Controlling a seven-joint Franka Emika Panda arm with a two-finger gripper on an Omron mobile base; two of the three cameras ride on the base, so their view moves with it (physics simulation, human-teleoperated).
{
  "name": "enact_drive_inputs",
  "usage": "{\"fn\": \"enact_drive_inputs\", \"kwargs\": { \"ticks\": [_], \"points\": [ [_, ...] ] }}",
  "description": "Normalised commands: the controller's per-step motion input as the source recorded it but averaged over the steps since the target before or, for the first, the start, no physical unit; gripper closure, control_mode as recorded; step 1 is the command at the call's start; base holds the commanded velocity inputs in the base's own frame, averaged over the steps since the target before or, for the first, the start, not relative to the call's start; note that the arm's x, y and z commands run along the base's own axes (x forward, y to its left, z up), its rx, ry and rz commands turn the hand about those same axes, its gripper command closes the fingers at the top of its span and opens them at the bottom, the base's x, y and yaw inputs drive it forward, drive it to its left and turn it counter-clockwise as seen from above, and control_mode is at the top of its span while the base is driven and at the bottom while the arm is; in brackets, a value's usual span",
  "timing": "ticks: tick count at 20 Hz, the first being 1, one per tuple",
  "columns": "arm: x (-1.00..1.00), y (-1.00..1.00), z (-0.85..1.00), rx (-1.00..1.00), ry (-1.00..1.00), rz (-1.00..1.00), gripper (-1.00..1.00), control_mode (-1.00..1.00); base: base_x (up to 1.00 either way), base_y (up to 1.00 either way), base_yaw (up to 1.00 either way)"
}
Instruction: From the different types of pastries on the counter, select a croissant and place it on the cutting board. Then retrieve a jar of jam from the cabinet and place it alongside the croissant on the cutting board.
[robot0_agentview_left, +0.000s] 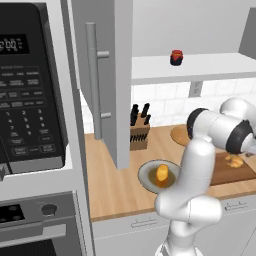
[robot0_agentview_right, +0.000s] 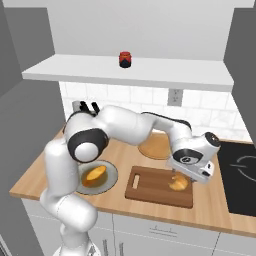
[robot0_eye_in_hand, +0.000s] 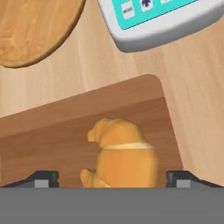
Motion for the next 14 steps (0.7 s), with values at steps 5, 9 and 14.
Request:
{"fn": "enact_drive_inputs", "kwargs": {
  "ticks": [5,9,14],
  "points": [
    [-0.19,0.3,1.0,-0.01,-0.08,0.0,-1.0,-1.0,0.0,0.0,0.0],
    [-0.82,0.59,0.6,-0.05,-0.09,0.02,-1.0,-1.0,0.0,0.0,0.0],
    [-1.0,0.94,0.04,-0.06,0.0,0.1,-1.0,-1.0,0.0,0.0,0.0]
  ]
}}
